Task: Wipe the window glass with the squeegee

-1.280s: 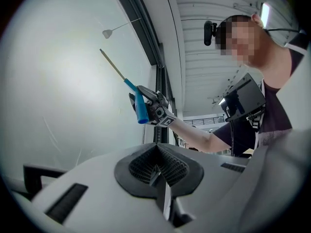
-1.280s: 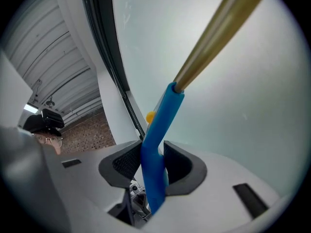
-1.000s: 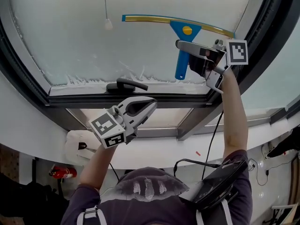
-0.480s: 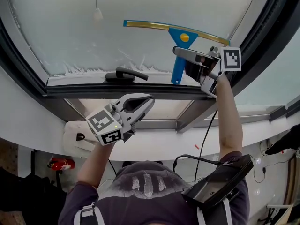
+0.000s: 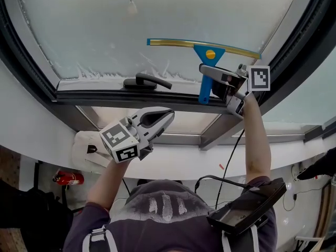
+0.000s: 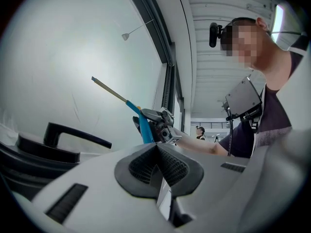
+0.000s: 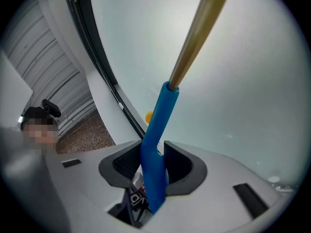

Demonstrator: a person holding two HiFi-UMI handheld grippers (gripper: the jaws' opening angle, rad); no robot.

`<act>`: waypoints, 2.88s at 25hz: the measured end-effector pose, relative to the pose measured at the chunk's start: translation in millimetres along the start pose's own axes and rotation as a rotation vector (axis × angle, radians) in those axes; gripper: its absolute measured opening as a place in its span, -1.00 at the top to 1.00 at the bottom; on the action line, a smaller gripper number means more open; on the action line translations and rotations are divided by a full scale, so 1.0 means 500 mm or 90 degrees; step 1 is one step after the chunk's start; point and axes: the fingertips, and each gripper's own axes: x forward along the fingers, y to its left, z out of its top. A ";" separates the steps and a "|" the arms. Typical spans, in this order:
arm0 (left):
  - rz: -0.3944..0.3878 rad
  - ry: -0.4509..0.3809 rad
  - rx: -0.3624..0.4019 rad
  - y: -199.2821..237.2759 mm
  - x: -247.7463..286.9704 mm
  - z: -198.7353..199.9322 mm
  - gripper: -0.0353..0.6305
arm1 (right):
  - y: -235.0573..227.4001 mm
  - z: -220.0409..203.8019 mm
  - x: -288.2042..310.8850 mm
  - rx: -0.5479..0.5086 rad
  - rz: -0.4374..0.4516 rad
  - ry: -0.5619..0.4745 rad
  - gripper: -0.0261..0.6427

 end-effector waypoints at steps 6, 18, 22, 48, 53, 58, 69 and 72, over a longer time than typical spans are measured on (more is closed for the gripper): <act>0.010 0.002 -0.010 0.008 -0.015 -0.013 0.88 | -0.022 -0.035 0.000 0.017 -0.005 0.009 0.53; 0.017 0.000 -0.021 0.025 -0.062 -0.021 0.88 | -0.016 -0.068 0.001 0.007 -0.017 -0.019 0.55; 0.013 -0.008 -0.016 0.033 -0.086 -0.007 0.88 | 0.041 -0.022 0.029 -0.034 -0.016 -0.028 0.55; 0.072 -0.003 0.086 0.076 -0.167 0.105 0.88 | 0.283 0.241 0.366 -0.214 0.092 0.010 0.55; 0.074 0.010 0.138 0.083 -0.150 0.144 0.88 | 0.301 0.258 0.378 -0.254 0.096 0.048 0.55; 0.045 -0.014 0.195 0.085 -0.178 0.211 0.88 | 0.329 0.258 0.401 -0.299 0.060 0.073 0.55; -0.024 -0.032 0.199 0.105 -0.267 0.265 0.88 | 0.352 0.320 0.486 -0.307 -0.009 0.051 0.55; -0.025 -0.040 0.196 0.115 -0.273 0.258 0.88 | 0.340 0.332 0.484 -0.297 -0.016 0.038 0.55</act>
